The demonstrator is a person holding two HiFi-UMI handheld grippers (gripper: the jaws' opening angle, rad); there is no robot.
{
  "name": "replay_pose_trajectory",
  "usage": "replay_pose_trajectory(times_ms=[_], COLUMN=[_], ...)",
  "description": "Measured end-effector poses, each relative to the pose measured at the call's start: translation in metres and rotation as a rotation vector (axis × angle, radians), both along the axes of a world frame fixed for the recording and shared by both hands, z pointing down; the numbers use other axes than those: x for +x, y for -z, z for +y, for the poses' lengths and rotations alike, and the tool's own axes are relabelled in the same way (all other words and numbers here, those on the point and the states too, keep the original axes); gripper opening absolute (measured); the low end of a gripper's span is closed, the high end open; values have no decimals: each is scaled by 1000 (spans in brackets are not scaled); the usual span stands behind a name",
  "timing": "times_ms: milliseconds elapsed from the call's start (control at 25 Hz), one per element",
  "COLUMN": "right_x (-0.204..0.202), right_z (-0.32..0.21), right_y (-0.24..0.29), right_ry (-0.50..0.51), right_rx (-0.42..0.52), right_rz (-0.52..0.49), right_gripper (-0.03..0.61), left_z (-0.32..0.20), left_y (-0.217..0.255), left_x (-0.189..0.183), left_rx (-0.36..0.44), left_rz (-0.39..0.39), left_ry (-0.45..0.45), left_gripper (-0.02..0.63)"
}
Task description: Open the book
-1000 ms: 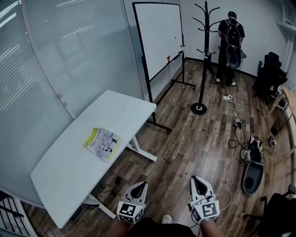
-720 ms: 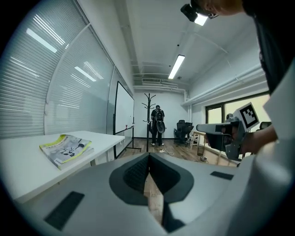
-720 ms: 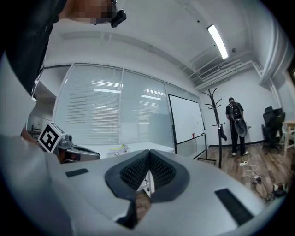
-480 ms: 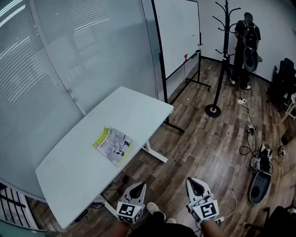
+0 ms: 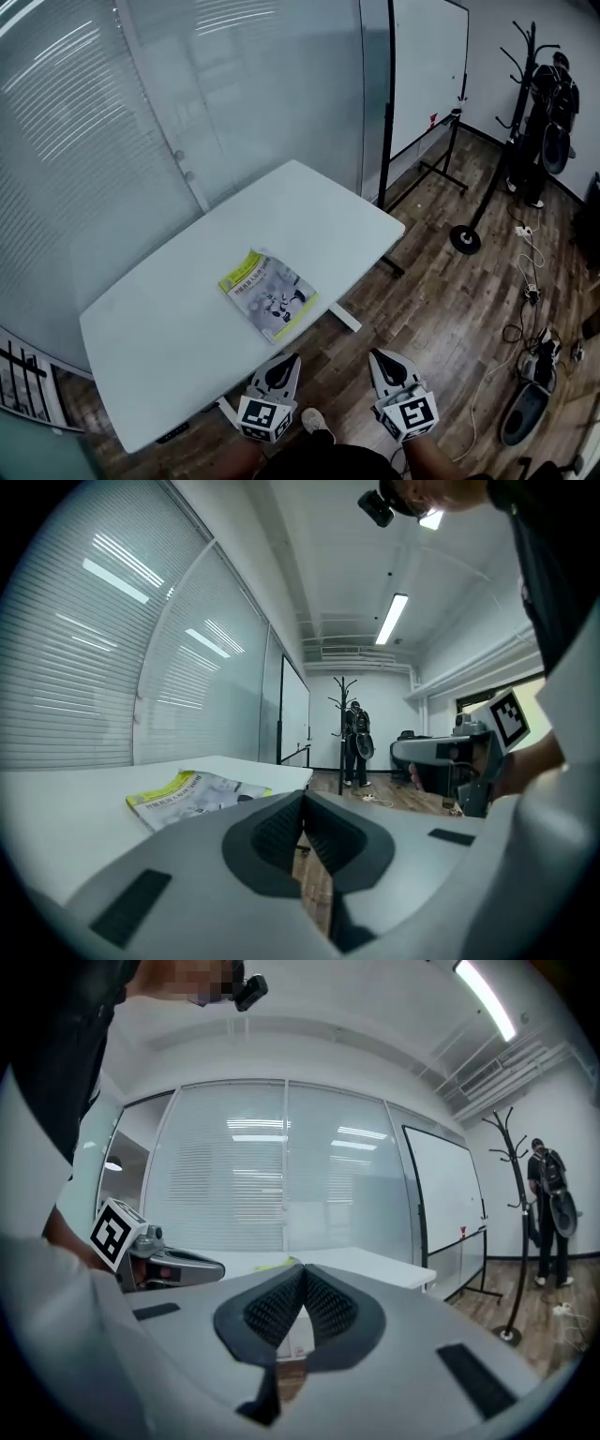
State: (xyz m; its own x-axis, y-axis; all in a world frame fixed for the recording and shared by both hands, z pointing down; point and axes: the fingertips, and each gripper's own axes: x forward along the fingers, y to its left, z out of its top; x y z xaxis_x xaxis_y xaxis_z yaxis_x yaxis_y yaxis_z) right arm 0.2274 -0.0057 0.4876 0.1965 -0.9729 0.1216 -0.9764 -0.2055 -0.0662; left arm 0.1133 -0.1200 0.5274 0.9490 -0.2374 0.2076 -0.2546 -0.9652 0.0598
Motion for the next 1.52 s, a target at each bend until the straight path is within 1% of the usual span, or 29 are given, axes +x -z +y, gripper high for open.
replay_pose_trajectory(times_ms=[40,120,320,440,560,640,720,800,880,960,1080,1160,1200,1320,1400,1440,1480,1520], right_x=[-2,-8,-34,-51,-67,-70,-67,-61,-52,-45,-29,-14,-7,13,21,23,23,23], right_z=[-14,-41,-102,-131,-147,-157,-169,-182,-196,-210,-225,-233,-236,-245,-249,-251,-253,-256], right_y=[-3,-9,-21,-30,-45,-53,-62,-65,-65,-70,-80,-86,-89,-94,-99,-103,-107,-112], right_ry=[6,41,174,256,352,398,429,455,475,482,473,462,457,431,431,444,460,472], right_rx=[-14,-11,-22,-64,-132,-185,-230,-256,-269,-287,-330,-362,-375,-394,-405,-417,-431,-443], right_rz=[-29,-68,-53,-58,-61,-11,71,125,121,87,64,59,66,143,132,106,80,59], right_gripper=[5,5,5,5,5,5,5,5,5,5,6,6,6,6,6,64,137,159], left_z=[-9,-26,-61,-80,-94,-101,-107,-113,-118,-122,-129,-133,-135,-138,-138,-137,-137,-137], left_y=[0,3,4,4,8,7,3,3,3,-1,-9,-7,-4,7,10,10,9,7], left_x=[-2,-6,-18,-26,-36,-43,-47,-49,-46,-42,-37,-34,-32,-25,-21,-19,-18,-19], left_rx=[-9,-20,-23,-10,-35,-55,-55,-50,-51,-57,-63,-66,-68,-62,-56,-55,-54,-54], left_rz=[8,33,75,69,81,84,66,52,49,41,25,31,43,79,79,74,67,58], left_ry=[12,37,92,118,167,199,222,250,276,294,329,358,372,400,412,418,424,431], left_gripper=[11,11,11,11,11,11,11,11,11,11,11,11,11,11,11,11,11,11])
